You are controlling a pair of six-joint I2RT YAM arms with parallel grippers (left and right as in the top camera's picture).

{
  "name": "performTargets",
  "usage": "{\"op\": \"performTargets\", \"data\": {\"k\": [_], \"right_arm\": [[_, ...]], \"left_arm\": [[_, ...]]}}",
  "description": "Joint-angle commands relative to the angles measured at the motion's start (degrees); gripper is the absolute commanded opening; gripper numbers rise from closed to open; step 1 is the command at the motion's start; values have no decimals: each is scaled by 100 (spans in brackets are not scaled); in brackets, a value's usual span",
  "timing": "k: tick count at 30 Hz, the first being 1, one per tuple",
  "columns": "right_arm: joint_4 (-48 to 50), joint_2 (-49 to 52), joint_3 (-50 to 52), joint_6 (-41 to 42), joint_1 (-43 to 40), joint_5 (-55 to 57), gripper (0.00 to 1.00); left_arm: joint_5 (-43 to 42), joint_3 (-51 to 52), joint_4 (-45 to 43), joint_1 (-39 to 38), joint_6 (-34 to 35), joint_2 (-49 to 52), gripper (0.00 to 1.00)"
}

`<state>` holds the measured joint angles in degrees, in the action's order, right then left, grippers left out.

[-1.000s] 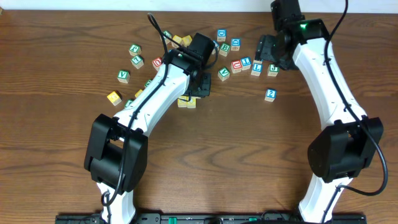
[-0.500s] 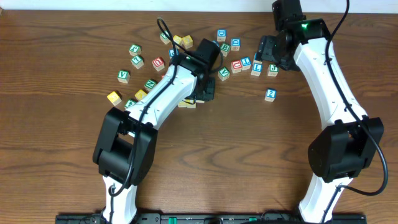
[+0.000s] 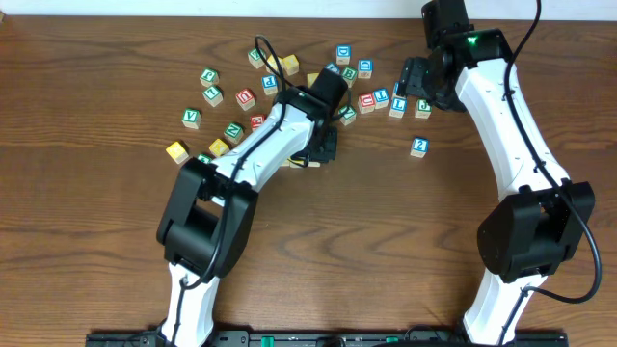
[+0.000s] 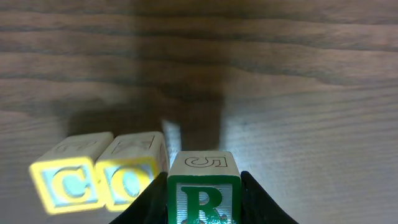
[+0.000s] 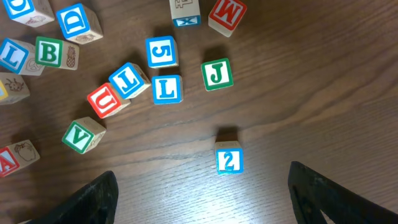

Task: Spell out CORL
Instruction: 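Lower the R block beside the O block and open the left gripper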

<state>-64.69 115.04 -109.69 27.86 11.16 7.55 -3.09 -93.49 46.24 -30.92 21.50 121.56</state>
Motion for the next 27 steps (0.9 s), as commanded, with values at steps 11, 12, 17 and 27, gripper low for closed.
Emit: {"op": "performTargets", "data": {"k": [11,12,17,27], "right_arm": [[-72,-146,44,15,-31,92,82],[-72,-146,44,15,-31,92,82],[-90,-146,44,15,-31,90,81],[-109,-146,44,15,-31,90,82]], "left_arm": [[63,63,-232,-2,87,94,30],[118,70,-240,-2,85,94,30],[225,111,-297,-2,87,94,30],[223,278,-415,-2,155,94,30]]}}
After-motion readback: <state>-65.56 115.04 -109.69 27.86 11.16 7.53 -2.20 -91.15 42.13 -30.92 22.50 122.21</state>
